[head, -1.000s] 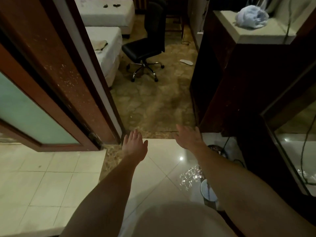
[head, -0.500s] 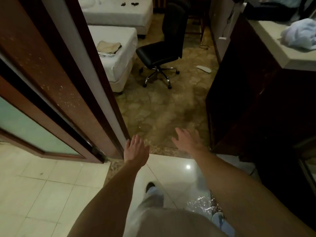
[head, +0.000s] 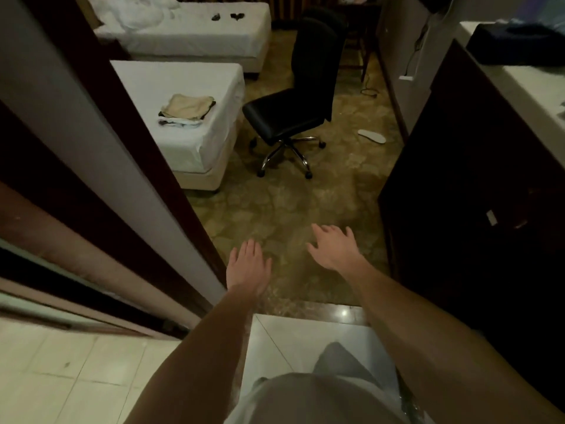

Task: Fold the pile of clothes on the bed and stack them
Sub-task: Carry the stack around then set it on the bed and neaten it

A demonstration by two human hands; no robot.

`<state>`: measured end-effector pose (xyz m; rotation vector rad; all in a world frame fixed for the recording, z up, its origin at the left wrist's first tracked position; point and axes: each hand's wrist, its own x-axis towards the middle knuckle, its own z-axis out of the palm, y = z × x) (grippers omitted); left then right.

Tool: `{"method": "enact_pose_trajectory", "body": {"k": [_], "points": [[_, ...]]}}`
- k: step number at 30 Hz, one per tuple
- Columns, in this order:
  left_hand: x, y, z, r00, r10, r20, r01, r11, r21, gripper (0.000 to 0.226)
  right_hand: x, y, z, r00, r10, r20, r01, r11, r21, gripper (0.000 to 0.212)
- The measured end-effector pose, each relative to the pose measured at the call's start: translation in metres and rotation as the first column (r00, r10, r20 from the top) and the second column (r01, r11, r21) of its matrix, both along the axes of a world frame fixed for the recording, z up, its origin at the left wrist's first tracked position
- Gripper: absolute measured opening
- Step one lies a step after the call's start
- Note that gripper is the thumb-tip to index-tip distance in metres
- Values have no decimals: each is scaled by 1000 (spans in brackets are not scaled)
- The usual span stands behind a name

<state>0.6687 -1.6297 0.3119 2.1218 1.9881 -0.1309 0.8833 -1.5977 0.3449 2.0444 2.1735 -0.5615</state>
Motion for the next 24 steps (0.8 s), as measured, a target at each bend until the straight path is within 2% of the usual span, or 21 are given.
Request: {"method": "enact_pose_trajectory", "body": {"k": [9, 17, 24], "points": [[32, 127, -16, 996, 86, -13, -87, 995, -40, 65, 28, 142, -4, 997, 80, 4, -80, 997, 7, 74], [64, 230, 1, 980, 198, -18, -199, 980, -13, 64, 61, 268, 9, 984, 175, 24, -175, 985, 10, 77], [59, 301, 2, 957, 290, -17, -291, 956, -41, 64, 61, 366, 5, 969, 247, 24, -247, 969, -3, 77]]}}
